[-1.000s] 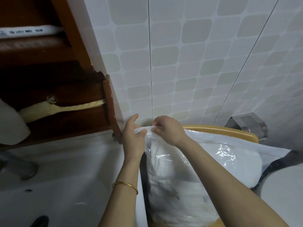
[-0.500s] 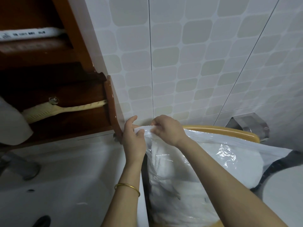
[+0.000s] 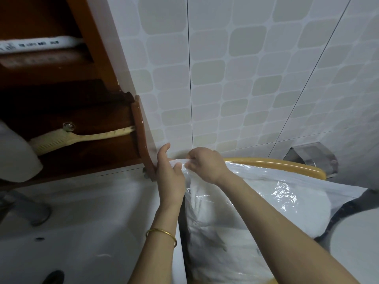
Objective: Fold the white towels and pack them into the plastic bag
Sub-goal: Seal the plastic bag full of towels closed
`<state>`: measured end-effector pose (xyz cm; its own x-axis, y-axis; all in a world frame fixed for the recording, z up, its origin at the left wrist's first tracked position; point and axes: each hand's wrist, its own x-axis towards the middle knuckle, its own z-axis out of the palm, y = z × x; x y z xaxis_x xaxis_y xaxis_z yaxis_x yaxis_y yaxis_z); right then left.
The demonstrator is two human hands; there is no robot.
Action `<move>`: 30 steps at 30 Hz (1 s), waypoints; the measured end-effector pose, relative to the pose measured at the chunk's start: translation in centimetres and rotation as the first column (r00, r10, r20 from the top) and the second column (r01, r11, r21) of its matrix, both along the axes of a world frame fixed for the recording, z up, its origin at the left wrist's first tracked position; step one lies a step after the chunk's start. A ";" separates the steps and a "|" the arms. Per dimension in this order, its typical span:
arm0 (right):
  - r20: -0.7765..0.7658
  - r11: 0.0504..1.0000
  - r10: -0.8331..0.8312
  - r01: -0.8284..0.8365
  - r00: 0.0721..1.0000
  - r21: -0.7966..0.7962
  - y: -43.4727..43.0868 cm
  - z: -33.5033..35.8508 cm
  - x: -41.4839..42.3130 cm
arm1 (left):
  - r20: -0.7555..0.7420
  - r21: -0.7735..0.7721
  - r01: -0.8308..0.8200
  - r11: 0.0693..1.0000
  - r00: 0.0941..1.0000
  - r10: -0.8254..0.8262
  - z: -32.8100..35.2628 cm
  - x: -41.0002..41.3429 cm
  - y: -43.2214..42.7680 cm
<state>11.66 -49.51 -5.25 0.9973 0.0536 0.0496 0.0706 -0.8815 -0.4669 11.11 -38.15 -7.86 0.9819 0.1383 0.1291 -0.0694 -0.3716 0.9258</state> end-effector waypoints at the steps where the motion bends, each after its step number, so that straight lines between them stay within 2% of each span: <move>1: 0.003 1.000 0.003 -0.003 1.000 -0.020 0.0 0.0 0.0 | 0.013 0.006 -0.001 1.000 1.000 0.001 -0.1 0.0 0.0; 10: 0.079 0.999 -0.011 0.014 0.997 -0.042 0.5 -0.4 -0.3 | 0.090 0.020 -0.006 1.000 0.996 0.004 -0.1 -0.1 0.1; 13: 0.059 0.999 -0.008 0.010 0.998 -0.037 0.3 -0.4 -0.2 | 0.096 -0.022 -0.001 1.000 0.995 0.003 -0.1 0.0 0.5; 18: -0.004 0.997 -0.014 0.014 1.000 0.081 0.1 0.0 0.2 | 0.097 -0.015 -0.034 0.999 0.995 0.035 -0.2 -0.3 0.2; 23: -0.022 0.996 -0.023 0.025 0.999 0.081 0.3 0.0 0.4 | 0.102 -0.021 -0.032 0.999 0.994 0.034 0.0 -0.3 0.2; 30: 0.027 0.999 0.031 -0.030 0.999 -0.028 0.7 -0.3 0.1 | 0.121 -0.009 -0.037 0.999 0.992 0.037 0.1 0.0 0.1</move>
<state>11.74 -48.85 -5.50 0.9935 0.0854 0.0749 0.1098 -0.8911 -0.4404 11.07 -38.07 -7.76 0.9534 0.1755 0.2456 -0.1672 -0.3702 0.9138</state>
